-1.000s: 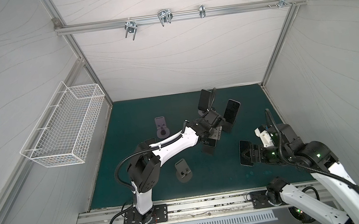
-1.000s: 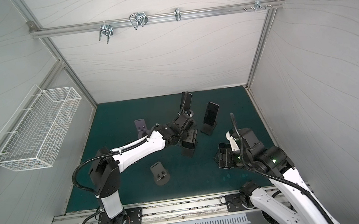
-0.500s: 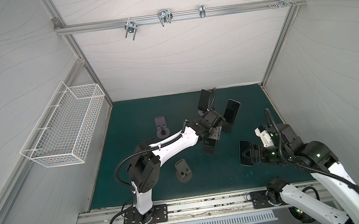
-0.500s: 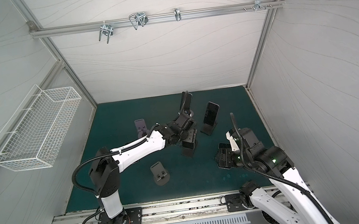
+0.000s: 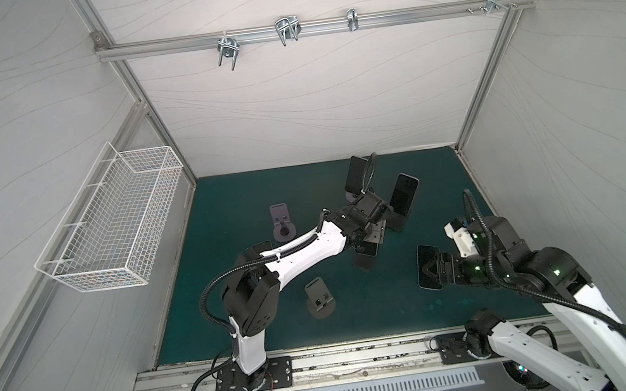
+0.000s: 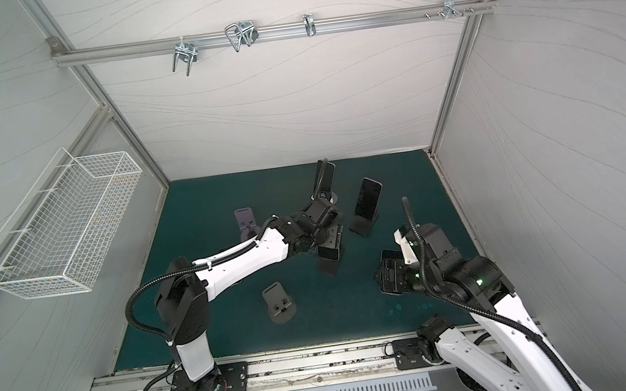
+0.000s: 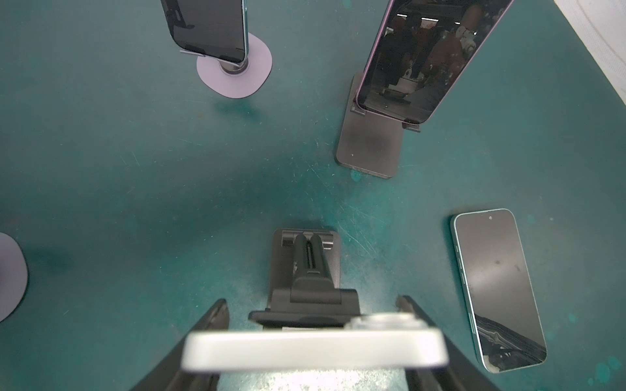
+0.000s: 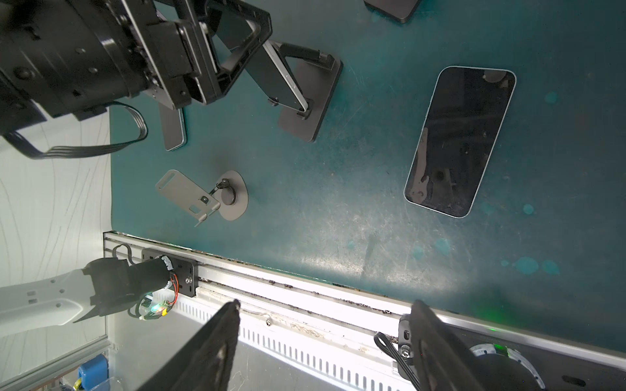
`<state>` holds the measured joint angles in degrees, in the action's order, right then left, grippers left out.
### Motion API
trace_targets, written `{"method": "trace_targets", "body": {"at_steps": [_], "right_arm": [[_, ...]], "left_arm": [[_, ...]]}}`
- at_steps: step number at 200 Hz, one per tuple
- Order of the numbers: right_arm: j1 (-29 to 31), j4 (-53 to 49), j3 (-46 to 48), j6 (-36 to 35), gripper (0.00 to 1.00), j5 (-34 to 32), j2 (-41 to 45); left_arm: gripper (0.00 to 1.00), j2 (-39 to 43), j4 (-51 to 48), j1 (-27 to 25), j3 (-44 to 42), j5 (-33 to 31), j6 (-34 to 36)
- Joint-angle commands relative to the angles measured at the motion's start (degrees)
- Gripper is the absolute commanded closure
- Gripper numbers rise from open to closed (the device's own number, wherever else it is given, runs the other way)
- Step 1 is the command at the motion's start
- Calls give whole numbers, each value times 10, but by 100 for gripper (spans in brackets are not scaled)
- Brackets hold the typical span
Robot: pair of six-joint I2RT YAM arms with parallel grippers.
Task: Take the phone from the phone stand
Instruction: 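Raise the white-framed phone clear of the dark folding stand with the left gripper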
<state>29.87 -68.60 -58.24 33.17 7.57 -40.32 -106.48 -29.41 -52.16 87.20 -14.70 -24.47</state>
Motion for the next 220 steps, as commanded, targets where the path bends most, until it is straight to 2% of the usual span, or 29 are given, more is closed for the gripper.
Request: {"method": "trace_targets", "body": {"at_steps": [1,220], "right_arm": [[-2,3,-21,-9,20,1,-11],[-1,14,-19,2,23,16,-17]], "left_arm": [[33,12,23,2,32,-14,-13],[38,36,14,2,35,-2,-15]]}}
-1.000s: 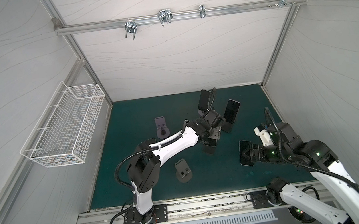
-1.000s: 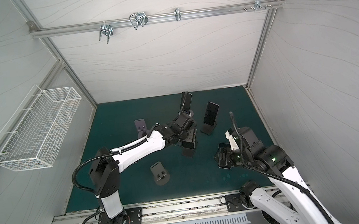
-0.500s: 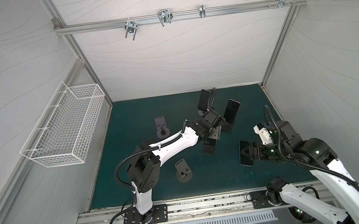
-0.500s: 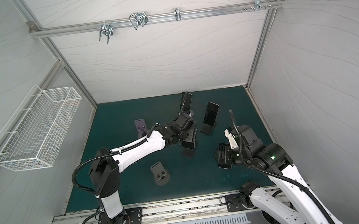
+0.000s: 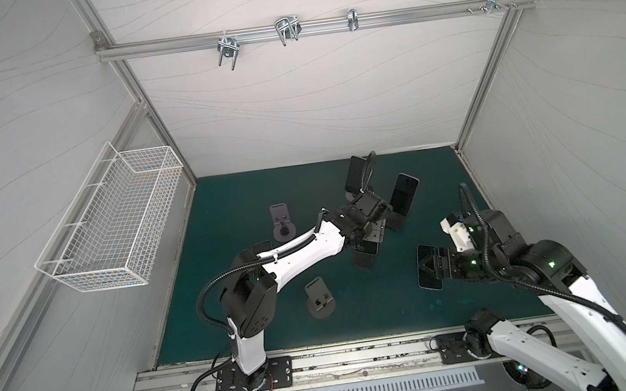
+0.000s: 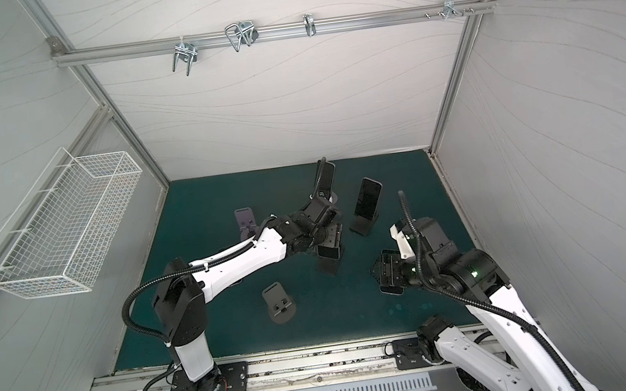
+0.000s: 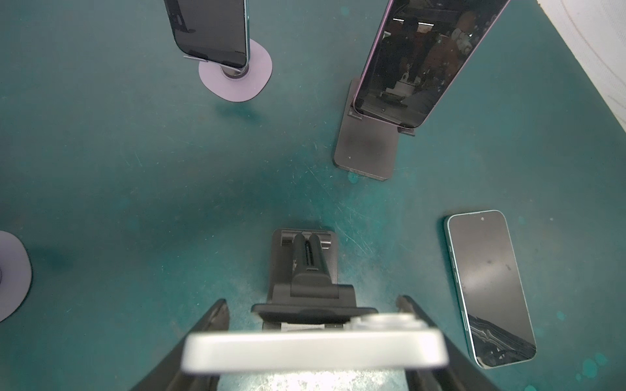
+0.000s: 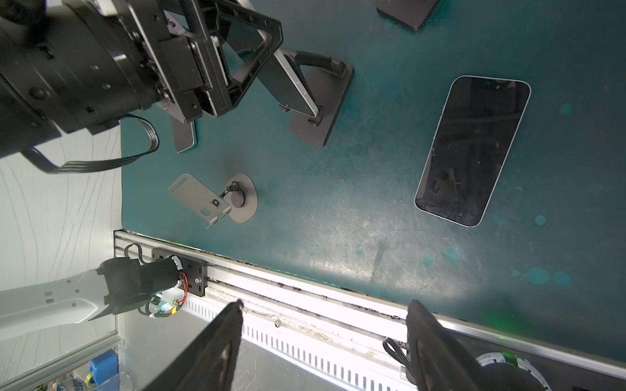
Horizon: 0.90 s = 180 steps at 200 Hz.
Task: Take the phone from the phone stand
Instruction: 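Raise the white-framed phone clear of the dark folding stand with the left gripper, then carry the phone back with the left gripper while the right gripper reaches forward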
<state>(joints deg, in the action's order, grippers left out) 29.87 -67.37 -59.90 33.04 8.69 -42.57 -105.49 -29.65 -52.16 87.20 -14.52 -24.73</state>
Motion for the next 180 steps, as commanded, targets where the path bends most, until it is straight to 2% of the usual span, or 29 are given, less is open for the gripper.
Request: {"method": "trace_targets", "body": {"at_steps": [1,180], "right_arm": [[-1,2,-2,4,23,5,6],[0,26,-1,10,24,21,-13]], "left_arm": [[38,26,17,2,35,-4,-12],[39,74,13,3,14,-20,-6]]}}
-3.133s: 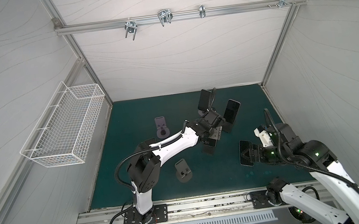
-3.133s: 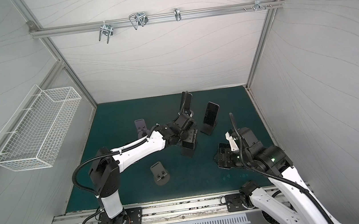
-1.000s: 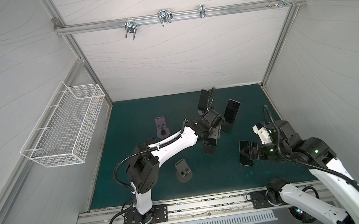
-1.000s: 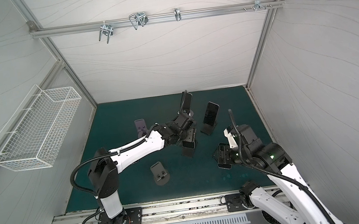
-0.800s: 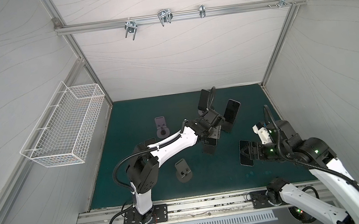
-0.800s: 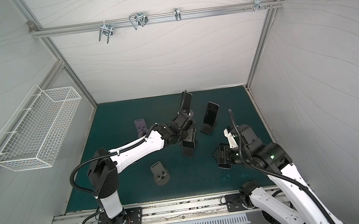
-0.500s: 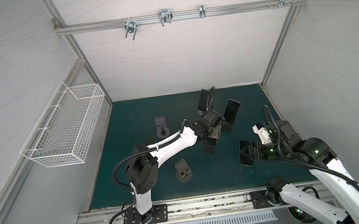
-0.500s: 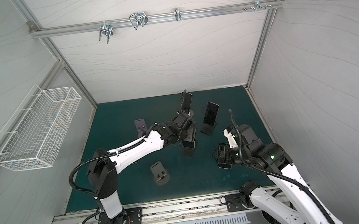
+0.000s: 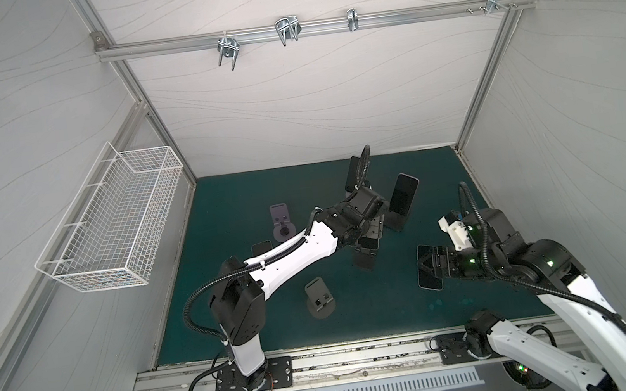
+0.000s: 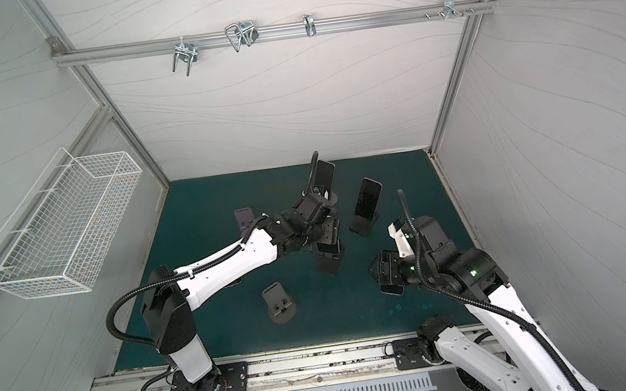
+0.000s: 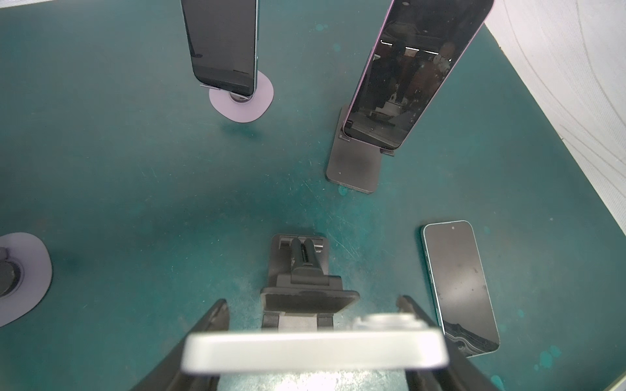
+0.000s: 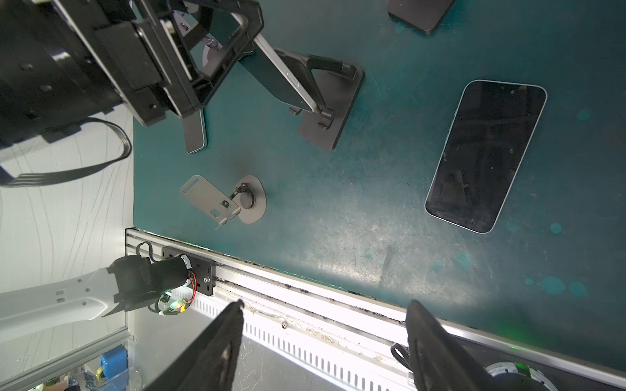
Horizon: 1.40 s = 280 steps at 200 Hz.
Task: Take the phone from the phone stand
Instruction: 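Carry the phone back with the left gripper while the right gripper reaches forward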
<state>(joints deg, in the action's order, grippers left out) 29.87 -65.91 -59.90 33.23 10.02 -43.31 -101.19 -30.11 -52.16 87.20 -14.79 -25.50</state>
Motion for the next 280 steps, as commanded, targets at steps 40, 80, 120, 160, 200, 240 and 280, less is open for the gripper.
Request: {"method": "trace_targets", "body": {"at_steps": [40,80,120,160,200,240,280], "right_arm": [[2,13,-2,10,24,10,-11],[4,16,-4,12,24,11,-17],[8,19,-4,19,25,8,-23],[11,26,-5,24,25,5,-36],[15,38,-2,30,25,4,-45],[20,47,-8,29,25,7,-65],[26,57,-16,28,25,5,-80]], "left_arm": [[40,39,24,5,4,-18,0],[40,42,25,7,1,-13,0],[41,53,26,9,-4,-10,0],[41,72,30,14,-16,-4,8],[42,85,23,19,-19,-6,24],[43,101,18,23,-28,-6,23],[43,120,14,30,-39,-8,24]]}}
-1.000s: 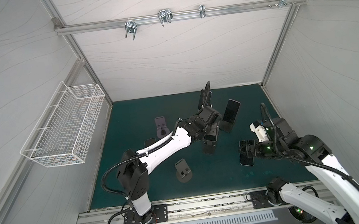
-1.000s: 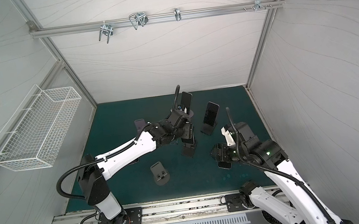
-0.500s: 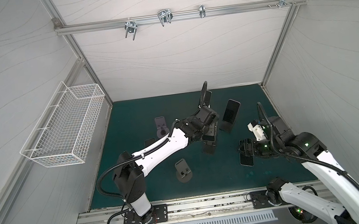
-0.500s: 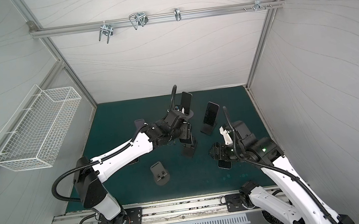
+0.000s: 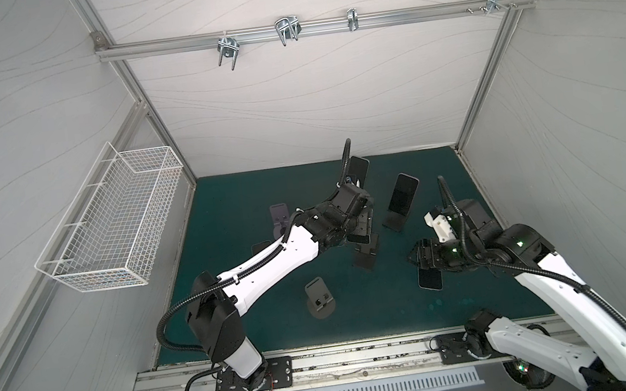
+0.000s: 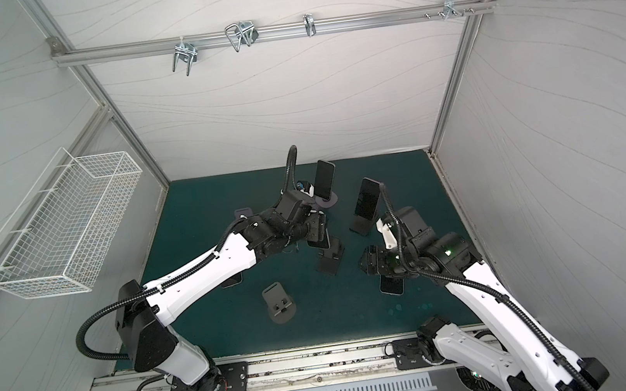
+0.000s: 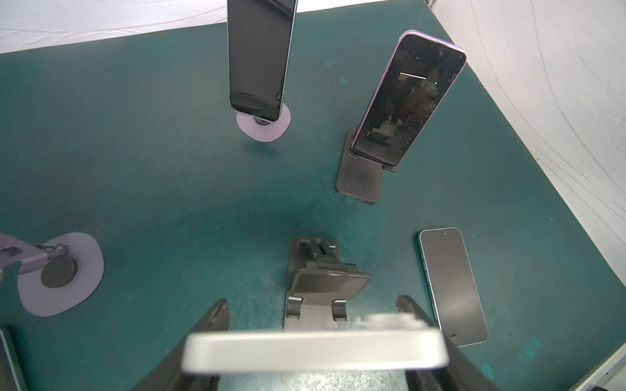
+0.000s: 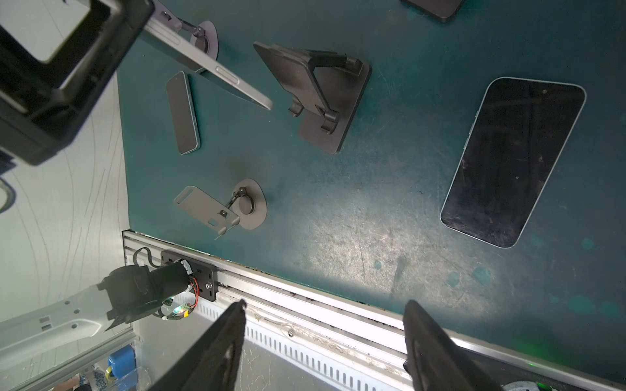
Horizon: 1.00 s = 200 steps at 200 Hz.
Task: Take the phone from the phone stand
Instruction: 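Carry the phone back with the left gripper while the right gripper reaches forward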
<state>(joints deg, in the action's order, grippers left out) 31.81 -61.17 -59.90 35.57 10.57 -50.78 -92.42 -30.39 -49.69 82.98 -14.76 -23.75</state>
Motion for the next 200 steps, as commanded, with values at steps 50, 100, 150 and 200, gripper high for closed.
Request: {"method": "trace_targets", "body": {"at_steps": [50,100,150,200], "right_arm": [[21,18,-32,9,26,-10,-28],[58,24,-53,17,26,-40,-50],[111,38,-82,24,27,-84,-87],[176,58,-113,24,27,-127,-134]], "left_arm": [[44,63,17,20,-21,-5,6],[44,93,17,32,-45,0,8],[44,130,12,55,-78,9,8],[45,170,-5,76,-107,11,9]]}}
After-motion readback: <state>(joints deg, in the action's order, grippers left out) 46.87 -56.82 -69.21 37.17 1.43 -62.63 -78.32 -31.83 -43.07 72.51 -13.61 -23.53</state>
